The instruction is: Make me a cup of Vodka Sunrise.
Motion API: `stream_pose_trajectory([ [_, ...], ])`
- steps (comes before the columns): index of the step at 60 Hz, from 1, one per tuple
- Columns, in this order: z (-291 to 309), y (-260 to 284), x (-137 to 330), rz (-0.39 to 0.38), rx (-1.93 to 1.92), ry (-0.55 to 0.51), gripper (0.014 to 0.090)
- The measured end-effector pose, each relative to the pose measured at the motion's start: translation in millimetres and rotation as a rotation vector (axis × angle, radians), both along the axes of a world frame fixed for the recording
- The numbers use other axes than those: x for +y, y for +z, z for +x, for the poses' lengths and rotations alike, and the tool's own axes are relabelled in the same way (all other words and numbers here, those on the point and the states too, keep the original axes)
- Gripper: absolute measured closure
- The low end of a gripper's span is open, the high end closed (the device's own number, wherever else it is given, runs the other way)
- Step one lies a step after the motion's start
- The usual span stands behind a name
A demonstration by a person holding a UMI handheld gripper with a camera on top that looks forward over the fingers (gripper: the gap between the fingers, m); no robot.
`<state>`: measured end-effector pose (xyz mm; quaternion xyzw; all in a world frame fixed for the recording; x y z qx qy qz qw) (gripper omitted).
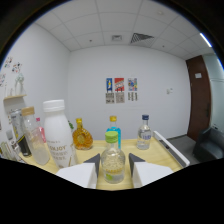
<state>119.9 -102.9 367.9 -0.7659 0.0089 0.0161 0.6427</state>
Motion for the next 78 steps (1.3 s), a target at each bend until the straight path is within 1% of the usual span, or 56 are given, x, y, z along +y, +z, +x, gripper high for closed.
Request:
stream_pose_trajectory([
  [4, -1.9, -1.5, 2.1, -0.009, 0.011, 0.009, 0.0663],
  [5, -2.4, -0.5, 1.6, -0.005, 0.014, 0.012, 0.0671],
  [13, 2.2, -1.2, -1.4, -0.002, 0.001, -0.007, 0.0684],
  [20, 4.5, 8.6, -12.4, 0.014, -0.005, 0.005, 0.0686],
  [28, 7.0, 33.8, -42.7, 0.068, 0.013, 0.011, 0.0685],
  [33, 8.5, 32.5, -65.1, 0.075, 0.045, 0.008, 0.0686],
  [39, 9.0, -1.1, -88.9, 0.046, 0.048, -0.004, 0.0686],
  [46, 1.4, -74.9, -108.4, -0.050, 0.078, 0.006, 0.0687],
  [51, -1.4, -131.0, -116.6, -0.136, 0.080, -0.002, 0.0687],
  [59, -3.8, -190.1, -120.9, -0.222, 0.047, -0.008, 0.0688],
  [63, -2.1, -202.3, -118.7, -0.239, -0.040, -0.006, 0.0688],
  [68, -0.5, -205.6, -114.0, -0.233, -0.190, 0.015, 0.0687],
  [78, 3.2, -202.9, -104.7, -0.211, -0.612, 0.077, 0.0686],
])
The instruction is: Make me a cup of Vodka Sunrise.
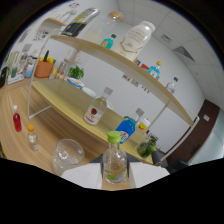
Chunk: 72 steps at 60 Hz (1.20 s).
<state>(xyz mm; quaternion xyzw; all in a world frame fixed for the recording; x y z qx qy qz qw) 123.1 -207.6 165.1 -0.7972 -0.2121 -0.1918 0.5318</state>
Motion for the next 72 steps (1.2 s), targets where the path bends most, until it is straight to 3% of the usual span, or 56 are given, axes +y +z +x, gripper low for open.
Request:
stream_pose_trajectory([
  [33, -5.4, 18.4, 18.3, -0.027, -1.310, 0.370, 0.0688],
  [40, -4.4, 19.1, 17.2, -0.056, -1.414, 0.376, 0.0690],
  [57, -9.8, 22.6, 14.1, -0.046, -1.314, 0.347, 0.0688],
  [72, -31.2, 85.4, 4.1, 0.151, -0.480, 0.188, 0.0686],
])
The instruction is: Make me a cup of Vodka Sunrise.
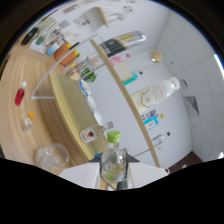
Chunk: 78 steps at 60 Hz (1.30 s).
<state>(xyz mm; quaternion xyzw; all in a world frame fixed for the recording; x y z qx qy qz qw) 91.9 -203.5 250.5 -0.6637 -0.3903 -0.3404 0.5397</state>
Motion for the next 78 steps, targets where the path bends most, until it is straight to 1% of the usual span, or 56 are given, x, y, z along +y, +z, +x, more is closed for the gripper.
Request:
stream_pose_trajectory([
  [3, -2.8, 9.7, -2.4, 0.018, 0.211, 0.007, 0.0684],
  [7, -2.8, 15.8, -5.1, 0.020, 0.481, 0.017, 0.0685],
  [12, 11.4, 5.0, -4.4, 0.006, 0.715, -0.033, 0.0685],
  [16, 23.7, -15.1, -2.4, -0.015, 0.830, -0.068, 0.0685],
  [26, 48.8, -85.0, 6.8, -0.112, 1.008, -0.177, 0.0687],
  [42, 59.6, -165.4, 19.5, -0.232, 1.081, -0.259, 0.0686],
  [60, 70.0, -215.7, 14.5, -0.317, 1.039, -0.354, 0.0687],
  [67, 71.3, -232.1, 5.6, -0.363, 1.030, -0.391, 0.0685],
  [78, 73.3, -232.7, -2.5, -0.351, 1.031, -0.400, 0.0682],
])
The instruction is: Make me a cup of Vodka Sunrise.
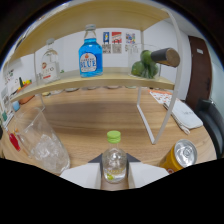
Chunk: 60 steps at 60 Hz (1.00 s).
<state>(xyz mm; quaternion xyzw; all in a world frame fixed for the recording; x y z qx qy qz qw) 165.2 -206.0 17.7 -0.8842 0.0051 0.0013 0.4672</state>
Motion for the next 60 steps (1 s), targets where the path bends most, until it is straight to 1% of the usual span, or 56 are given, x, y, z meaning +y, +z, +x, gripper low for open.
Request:
stream_pose_trajectory([
  [16, -0.2, -2.0, -9.5, -0.012, -0.007, 0.001, 0.0676],
  [21, 0.7, -4.4, -12.8, -0.026, -0.022, 0.007, 0.0670],
  [24, 2.6, -6.3, -15.1, -0.039, -0.031, 0.003, 0.0635],
  [29, 4.7, -5.8, -19.9, -0.050, -0.038, -0.006, 0.0545],
  [33, 4.5, 1.8, -24.7, -0.045, -0.041, -0.010, 0.0392],
  [36, 2.8, 10.7, -29.7, -0.040, -0.043, -0.006, 0.0299],
  [39, 3.6, 23.0, -34.6, -0.030, -0.059, -0.014, 0.0192],
  [40, 4.4, 27.7, -36.5, -0.026, -0.066, -0.018, 0.0181],
  [42, 3.8, 37.8, -40.4, -0.017, -0.073, -0.022, 0.0192],
  [50, 0.4, 78.6, -59.0, 0.007, -0.088, -0.054, 0.0185],
  [56, -8.5, 103.0, -76.5, 0.012, -0.083, -0.069, 0.0186],
  [60, -16.5, 112.5, -85.9, 0.003, -0.082, -0.075, 0.0184],
])
